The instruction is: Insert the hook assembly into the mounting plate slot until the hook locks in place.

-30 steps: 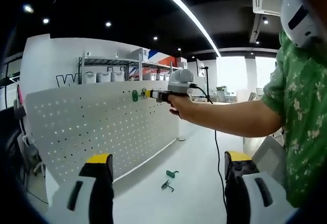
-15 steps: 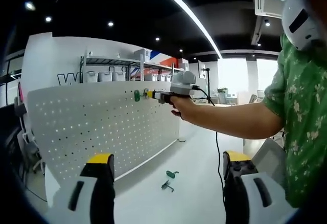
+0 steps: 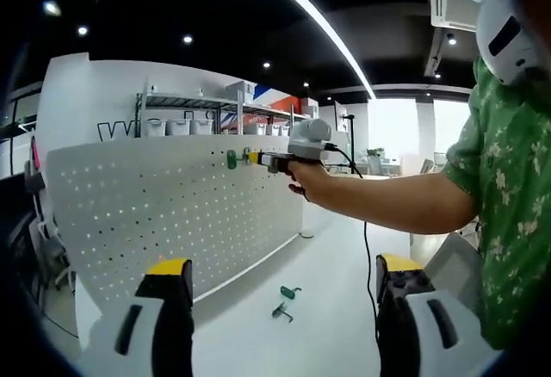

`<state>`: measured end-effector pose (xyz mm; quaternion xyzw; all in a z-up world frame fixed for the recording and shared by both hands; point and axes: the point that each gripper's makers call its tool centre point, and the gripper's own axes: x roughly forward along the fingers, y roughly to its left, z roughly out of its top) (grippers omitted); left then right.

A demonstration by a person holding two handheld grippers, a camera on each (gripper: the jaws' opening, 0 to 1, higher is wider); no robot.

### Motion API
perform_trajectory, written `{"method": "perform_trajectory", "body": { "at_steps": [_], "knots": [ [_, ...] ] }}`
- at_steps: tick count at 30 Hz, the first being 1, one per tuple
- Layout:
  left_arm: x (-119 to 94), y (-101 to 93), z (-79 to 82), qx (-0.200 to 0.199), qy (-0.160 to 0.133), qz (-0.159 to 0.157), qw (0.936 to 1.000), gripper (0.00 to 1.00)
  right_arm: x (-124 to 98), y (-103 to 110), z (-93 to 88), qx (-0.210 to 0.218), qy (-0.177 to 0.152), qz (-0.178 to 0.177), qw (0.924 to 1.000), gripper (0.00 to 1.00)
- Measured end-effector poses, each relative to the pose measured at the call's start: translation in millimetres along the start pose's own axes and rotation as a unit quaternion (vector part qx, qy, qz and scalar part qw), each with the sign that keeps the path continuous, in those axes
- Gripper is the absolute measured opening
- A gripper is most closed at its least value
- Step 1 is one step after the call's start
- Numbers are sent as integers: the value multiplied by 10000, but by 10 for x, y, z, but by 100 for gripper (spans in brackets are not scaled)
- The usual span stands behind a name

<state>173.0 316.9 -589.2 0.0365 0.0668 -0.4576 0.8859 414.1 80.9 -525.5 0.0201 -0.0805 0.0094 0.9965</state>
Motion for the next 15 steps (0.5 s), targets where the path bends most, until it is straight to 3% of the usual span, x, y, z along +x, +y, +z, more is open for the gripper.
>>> {"method": "perform_trajectory", "body": {
  "at_steps": [10,15],
  "knots": [
    [4,-13,-17,-1,32,-39,10000,90,-7,19,8,-460,-149,-38,9988,0],
    [8,-28,-22,29,64,-67,10000,90,12,-2,3,-314,-117,43,9994,0]
  ]
}}
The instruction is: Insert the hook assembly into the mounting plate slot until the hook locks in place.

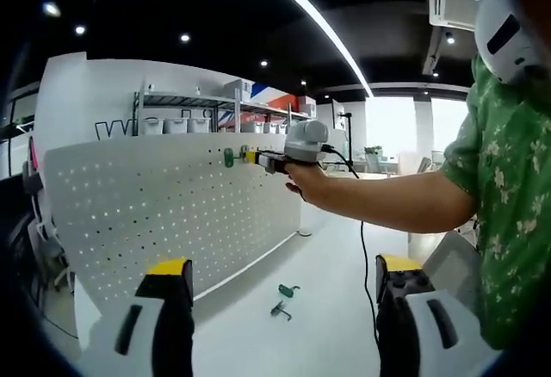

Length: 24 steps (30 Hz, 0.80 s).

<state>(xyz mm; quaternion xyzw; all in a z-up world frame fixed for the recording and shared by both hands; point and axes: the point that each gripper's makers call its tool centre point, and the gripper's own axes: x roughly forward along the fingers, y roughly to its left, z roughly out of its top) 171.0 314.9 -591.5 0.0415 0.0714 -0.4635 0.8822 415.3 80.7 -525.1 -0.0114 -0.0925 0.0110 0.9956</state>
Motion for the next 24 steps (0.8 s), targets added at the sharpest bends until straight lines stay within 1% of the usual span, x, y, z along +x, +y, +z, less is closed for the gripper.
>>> {"method": "perform_trajectory", "body": {
  "at_steps": [5,7,8,10,11,13,15,16,21,24],
  "knots": [
    [13,-14,-14,9,29,-37,10000,90,-19,11,5,-67,13,35,10000,0],
    [18,-22,-20,13,42,-55,10000,90,-27,5,5,98,-10,83,9999,0],
    [21,-26,-25,28,56,-62,10000,90,-24,14,4,354,-44,138,9993,0],
    [25,-33,-37,44,77,-82,9999,90,-24,14,9,-90,3,117,9999,0],
    [26,-36,-47,35,92,-90,9999,90,-25,25,11,-241,-17,130,9996,0],
    [23,-32,-52,28,102,-88,9999,90,-30,32,8,-175,-27,138,9997,0],
    [24,-36,-52,24,105,-100,9999,90,-34,17,9,49,-102,209,9997,0],
    [27,-41,-54,34,117,-107,9999,90,-33,9,7,76,-112,224,9997,0],
    [34,-60,-74,51,159,-143,9998,90,-29,28,11,-56,-86,177,9998,0],
    [33,-59,-66,38,137,-142,9998,90,-27,17,11,-68,-141,183,9997,0]
  ]
}}
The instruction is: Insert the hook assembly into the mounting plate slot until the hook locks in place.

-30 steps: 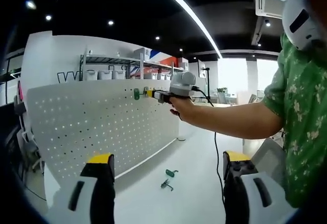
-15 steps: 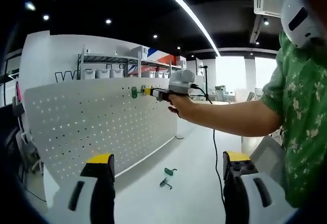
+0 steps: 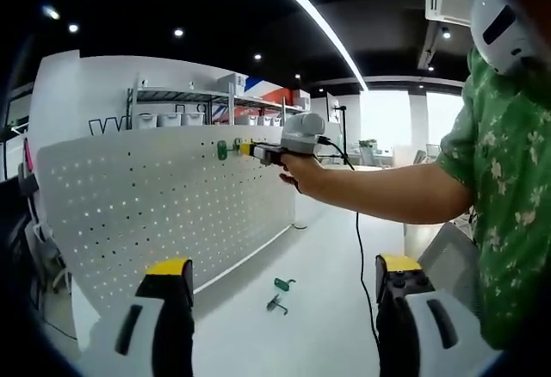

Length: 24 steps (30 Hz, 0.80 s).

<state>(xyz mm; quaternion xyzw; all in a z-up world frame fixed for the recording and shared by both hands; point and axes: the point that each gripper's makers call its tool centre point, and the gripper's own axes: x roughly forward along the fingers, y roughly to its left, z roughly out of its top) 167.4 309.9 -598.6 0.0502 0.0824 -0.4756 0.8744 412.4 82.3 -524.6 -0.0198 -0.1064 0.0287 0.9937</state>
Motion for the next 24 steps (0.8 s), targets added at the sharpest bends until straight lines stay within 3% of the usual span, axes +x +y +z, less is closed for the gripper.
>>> {"method": "perform_trajectory", "body": {
  "at_steps": [18,21,24],
  "knots": [
    [8,-13,13,0,-19,-26,10000,89,-2,-3,-6,-53,30,-84,9999,0],
    [14,-12,3,-2,0,-27,10000,89,-3,-30,-5,220,-36,-69,9997,0],
    [14,-16,-3,-14,6,-43,10000,89,-2,-23,-2,163,-41,-62,9998,0]
  ]
}}
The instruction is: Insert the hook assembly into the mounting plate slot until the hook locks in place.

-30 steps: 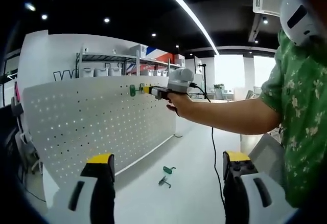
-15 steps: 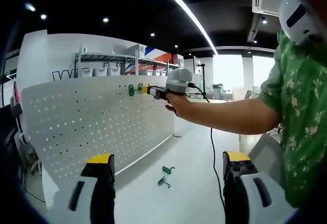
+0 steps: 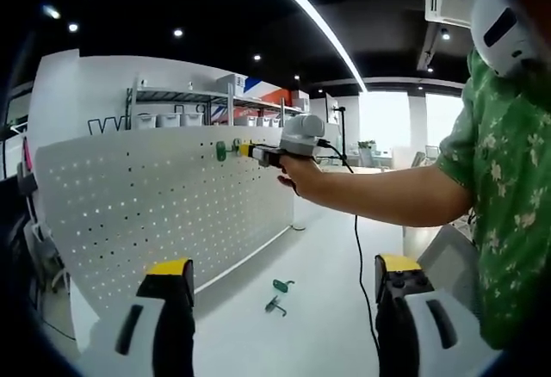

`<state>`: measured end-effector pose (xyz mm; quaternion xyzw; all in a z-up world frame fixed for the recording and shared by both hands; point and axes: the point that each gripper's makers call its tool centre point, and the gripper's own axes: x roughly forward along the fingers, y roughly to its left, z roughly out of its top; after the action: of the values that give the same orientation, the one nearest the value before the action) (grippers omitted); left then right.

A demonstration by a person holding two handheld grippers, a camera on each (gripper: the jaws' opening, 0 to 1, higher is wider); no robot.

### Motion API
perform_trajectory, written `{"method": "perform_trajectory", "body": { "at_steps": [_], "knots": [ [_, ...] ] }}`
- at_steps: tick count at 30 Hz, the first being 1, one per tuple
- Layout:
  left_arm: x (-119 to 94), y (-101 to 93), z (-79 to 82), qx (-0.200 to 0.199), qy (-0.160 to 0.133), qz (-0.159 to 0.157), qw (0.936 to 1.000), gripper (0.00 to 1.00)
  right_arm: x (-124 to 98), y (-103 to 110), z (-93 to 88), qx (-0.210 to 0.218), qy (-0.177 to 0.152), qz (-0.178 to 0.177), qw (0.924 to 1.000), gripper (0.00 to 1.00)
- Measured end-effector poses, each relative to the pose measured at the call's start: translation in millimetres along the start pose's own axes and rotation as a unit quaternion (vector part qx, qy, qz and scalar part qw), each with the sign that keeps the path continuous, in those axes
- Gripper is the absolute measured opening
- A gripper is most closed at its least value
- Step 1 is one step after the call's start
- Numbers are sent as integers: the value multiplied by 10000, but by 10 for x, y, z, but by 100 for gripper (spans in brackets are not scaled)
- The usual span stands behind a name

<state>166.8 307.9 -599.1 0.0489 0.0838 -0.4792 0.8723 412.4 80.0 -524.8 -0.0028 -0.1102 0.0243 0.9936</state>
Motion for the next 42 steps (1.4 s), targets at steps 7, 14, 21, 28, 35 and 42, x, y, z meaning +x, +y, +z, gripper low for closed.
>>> {"method": "perform_trajectory", "body": {
  "at_steps": [7,14,21,28,35,42],
  "knots": [
    [12,8,-11,-6,21,-7,10000,88,7,2,10,57,318,9,9995,0],
    [25,-1,-14,-6,17,-33,10000,88,15,8,-11,-42,508,-2,9987,0],
    [9,-9,-19,-10,22,-51,10000,88,0,13,-9,-301,289,28,9991,0],
    [12,-19,8,3,-11,-73,10000,88,-2,15,-11,-302,158,-12,9994,0],
    [3,-25,-4,-5,11,-73,10000,88,-14,11,3,-411,-137,48,9991,0],
    [4,-26,-6,-9,16,-69,10000,88,-6,10,17,-144,-91,78,9998,0]
  ]
}}
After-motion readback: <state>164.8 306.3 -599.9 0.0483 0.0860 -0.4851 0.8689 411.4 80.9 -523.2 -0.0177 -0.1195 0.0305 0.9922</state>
